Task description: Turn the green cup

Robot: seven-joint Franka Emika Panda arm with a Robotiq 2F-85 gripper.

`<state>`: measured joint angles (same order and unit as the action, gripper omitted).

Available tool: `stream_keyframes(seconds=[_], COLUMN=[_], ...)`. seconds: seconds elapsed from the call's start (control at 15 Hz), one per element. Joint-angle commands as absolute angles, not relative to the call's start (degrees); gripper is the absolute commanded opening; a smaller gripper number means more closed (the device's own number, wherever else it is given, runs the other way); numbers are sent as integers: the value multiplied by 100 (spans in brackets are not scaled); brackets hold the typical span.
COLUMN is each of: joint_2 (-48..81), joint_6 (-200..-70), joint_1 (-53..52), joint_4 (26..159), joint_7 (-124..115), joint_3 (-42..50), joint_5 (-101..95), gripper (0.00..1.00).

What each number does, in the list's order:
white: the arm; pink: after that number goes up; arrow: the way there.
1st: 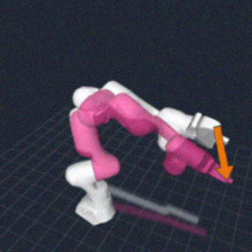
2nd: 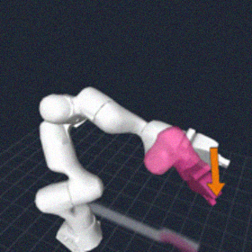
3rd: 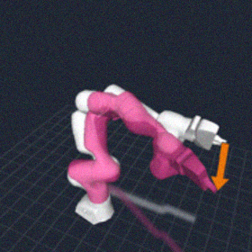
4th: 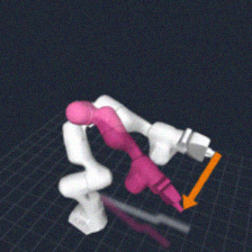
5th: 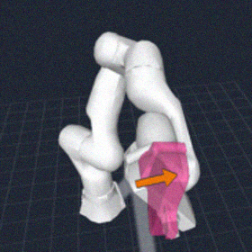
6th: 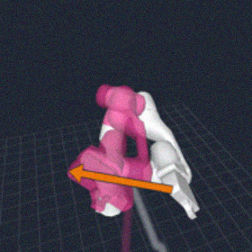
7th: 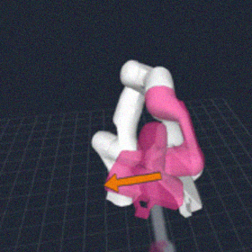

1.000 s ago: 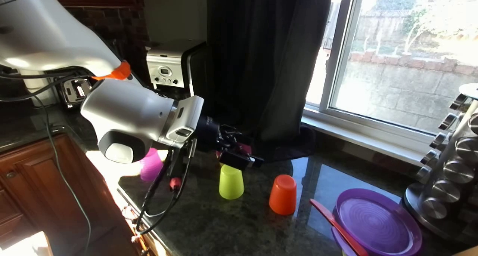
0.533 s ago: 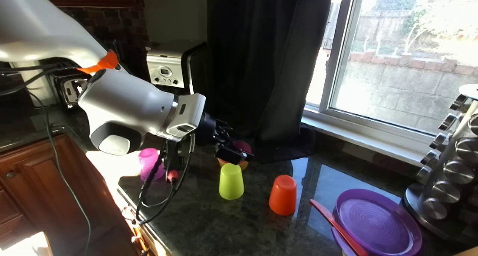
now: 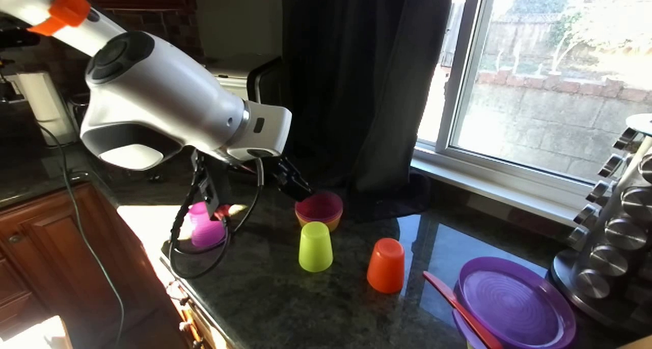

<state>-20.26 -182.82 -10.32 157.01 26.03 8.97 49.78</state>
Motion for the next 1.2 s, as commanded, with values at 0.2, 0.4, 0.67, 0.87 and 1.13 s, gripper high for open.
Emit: stream_keyframes(seconds=[0.2,0.4,0.67,0.87,1.13], joint_2=[-2473,-2304,-2350,-2344,-2339], joint_6=[-15303,-14742,-14965,-14966,-14966], joint_1=[-113,873,765,815,820], joint_4=[15772,15685,15709,15709,15709], joint_7=[2156,1150,964,886,881], joint_3=[1154,551,731,667,664], joint_5=[3697,2270,1832,1746,1736], gripper=[100,100,100,100,100])
